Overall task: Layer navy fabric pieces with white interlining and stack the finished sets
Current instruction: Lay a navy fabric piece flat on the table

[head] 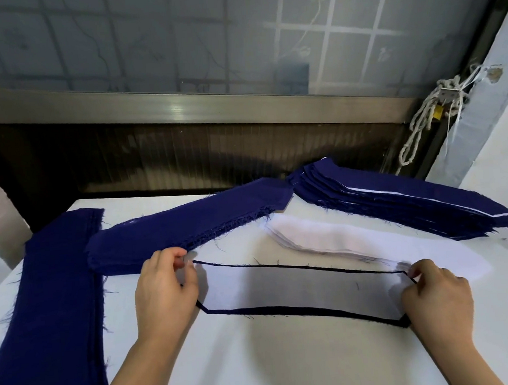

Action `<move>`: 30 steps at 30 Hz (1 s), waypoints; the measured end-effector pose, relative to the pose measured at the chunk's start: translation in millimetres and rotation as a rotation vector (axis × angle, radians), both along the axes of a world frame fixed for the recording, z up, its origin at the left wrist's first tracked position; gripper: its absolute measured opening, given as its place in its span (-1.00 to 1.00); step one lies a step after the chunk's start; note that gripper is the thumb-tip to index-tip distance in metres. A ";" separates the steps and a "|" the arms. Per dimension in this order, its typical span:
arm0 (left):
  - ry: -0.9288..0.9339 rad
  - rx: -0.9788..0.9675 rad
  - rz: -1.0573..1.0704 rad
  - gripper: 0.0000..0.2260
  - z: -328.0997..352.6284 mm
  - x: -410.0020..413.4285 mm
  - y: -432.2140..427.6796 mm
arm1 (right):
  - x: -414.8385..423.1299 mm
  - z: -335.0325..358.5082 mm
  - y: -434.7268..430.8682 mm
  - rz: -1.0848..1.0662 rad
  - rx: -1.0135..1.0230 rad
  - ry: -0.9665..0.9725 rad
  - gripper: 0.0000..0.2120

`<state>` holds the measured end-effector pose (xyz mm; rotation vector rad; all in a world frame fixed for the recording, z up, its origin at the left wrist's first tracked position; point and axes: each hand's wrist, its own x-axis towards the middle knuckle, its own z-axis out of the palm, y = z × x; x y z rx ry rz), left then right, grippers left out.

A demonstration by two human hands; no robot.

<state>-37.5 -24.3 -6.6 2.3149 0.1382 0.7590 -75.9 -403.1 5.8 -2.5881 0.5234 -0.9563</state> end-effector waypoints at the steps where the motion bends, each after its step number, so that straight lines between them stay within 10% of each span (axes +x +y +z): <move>1: -0.001 0.006 -0.028 -0.87 -0.7 -0.3 -0.1 | -1.0 0.3 0.5 0.015 0.034 -0.011 -0.70; 17: 0.031 0.293 -0.250 -0.87 -6.2 0.0 -8.0 | 26.4 5.4 24.0 0.326 -0.180 -0.103 -0.76; 30: 0.004 0.301 -0.250 -0.87 -6.1 -1.8 -4.8 | 148.9 0.6 80.5 0.499 -0.163 0.425 -0.86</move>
